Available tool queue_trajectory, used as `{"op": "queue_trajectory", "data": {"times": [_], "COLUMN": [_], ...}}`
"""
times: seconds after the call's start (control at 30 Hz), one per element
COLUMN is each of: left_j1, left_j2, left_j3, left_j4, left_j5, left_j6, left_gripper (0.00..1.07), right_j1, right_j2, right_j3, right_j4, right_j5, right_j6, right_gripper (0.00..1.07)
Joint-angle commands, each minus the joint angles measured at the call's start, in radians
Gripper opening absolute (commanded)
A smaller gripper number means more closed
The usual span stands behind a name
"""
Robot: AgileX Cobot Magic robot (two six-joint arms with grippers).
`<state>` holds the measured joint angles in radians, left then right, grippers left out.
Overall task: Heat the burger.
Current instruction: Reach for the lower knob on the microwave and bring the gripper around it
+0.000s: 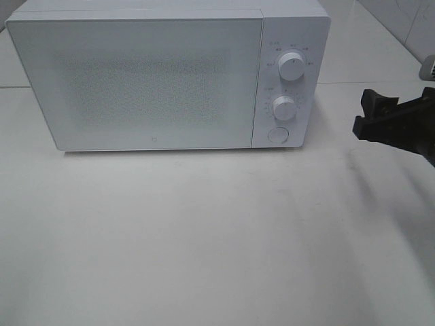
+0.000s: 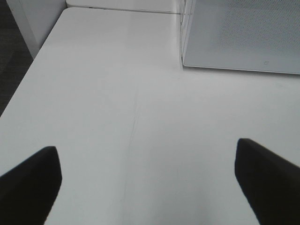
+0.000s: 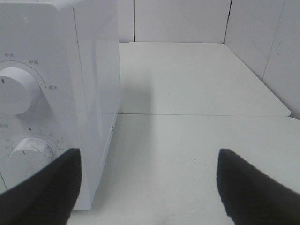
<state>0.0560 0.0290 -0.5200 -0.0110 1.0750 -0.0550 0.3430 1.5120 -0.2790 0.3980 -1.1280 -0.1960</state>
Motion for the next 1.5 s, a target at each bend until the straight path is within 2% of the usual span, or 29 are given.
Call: {"op": "queue_trajectory", "data": {"times": [0.03,0.07,0.13,0.27,0.33,0.53,0.67,1.5], "left_j1": [0.002,0.002,0.002,0.002,0.002,0.002,0.002,0.002], "left_j2": [0.000,0.000,0.000,0.000,0.000,0.000,0.000,0.000], "left_j3": [0.003,0.003,0.003,0.003,0.003,0.003,0.003,0.003], "left_j4": [0.000,0.000,0.000,0.000,0.000,0.000,0.000,-0.001], "left_j5": [-0.008,-0.008,-0.008,-0.008,-0.008,-0.008,-0.008,-0.009], "left_j6": [-0.008,-0.008,-0.008,-0.008,-0.008,-0.007,-0.007,-0.004], "left_gripper": [0.93,0.93,0.93,0.93,0.93,0.93,0.93,0.92], "right_j1": [0.068,0.068,0.144,0.175,0.239,0.296,0.361,0.369], "right_j2": [0.053,0.053,0.107,0.131,0.164,0.197,0.232,0.415], "right_j3": [0.003,0.003,-0.005,-0.012,-0.041,-0.078,-0.148,-0.400], "right_j4": [0.077,0.077,0.187,0.240,0.330,0.388,0.434,0.438], "right_j5": [-0.094,-0.094,-0.154,-0.161,-0.168,-0.183,-0.187,-0.134], "right_j6": [-0.020,-0.020,-0.020,-0.021,-0.031,-0.059,-0.103,-0.130], "right_gripper": [0.76,0.76,0.76,0.76,0.76,0.76,0.76,0.76]}}
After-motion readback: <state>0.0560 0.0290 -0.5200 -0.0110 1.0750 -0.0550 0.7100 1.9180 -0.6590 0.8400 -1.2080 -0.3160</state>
